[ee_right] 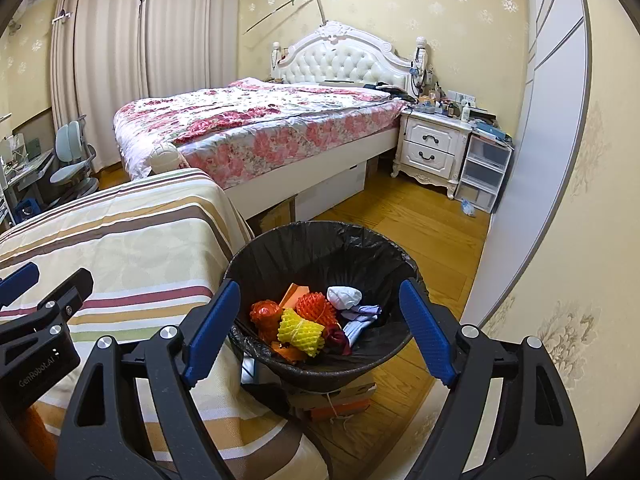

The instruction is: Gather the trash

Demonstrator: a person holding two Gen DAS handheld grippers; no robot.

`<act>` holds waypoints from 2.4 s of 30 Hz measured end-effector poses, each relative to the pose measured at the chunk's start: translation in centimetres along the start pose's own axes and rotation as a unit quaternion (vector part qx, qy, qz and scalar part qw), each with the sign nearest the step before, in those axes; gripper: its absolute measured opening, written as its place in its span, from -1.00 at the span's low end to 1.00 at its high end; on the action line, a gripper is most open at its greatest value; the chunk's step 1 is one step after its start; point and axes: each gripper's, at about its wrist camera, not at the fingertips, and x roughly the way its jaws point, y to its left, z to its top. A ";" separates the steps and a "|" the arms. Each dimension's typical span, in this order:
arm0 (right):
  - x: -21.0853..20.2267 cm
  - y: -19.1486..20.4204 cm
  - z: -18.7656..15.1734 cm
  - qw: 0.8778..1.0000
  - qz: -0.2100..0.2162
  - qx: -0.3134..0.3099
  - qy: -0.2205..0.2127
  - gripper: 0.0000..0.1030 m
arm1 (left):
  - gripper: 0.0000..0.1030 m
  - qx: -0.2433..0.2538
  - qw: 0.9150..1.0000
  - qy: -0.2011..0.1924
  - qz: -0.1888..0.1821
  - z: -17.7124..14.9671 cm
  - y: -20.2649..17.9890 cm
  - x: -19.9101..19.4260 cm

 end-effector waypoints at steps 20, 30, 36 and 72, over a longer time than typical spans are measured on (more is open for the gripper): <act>-0.2 0.1 -0.1 1.000 -0.001 0.000 -0.001 0.56 | 0.58 -0.003 1.000 -0.006 0.001 -0.1 0.1 -0.6; -0.3 -0.2 -0.1 1.000 -0.002 0.001 -0.001 0.56 | 0.58 -0.003 1.000 -0.005 0.001 -0.1 0.1 -0.7; -0.2 -0.3 -0.1 1.000 -0.002 0.001 -0.001 0.56 | 0.58 -0.003 1.000 -0.005 0.001 -0.1 0.1 -0.7; -0.2 -0.6 -0.1 1.000 -0.003 0.001 -0.001 0.56 | 0.58 0.001 1.000 -0.009 0.001 0.0 0.0 -0.9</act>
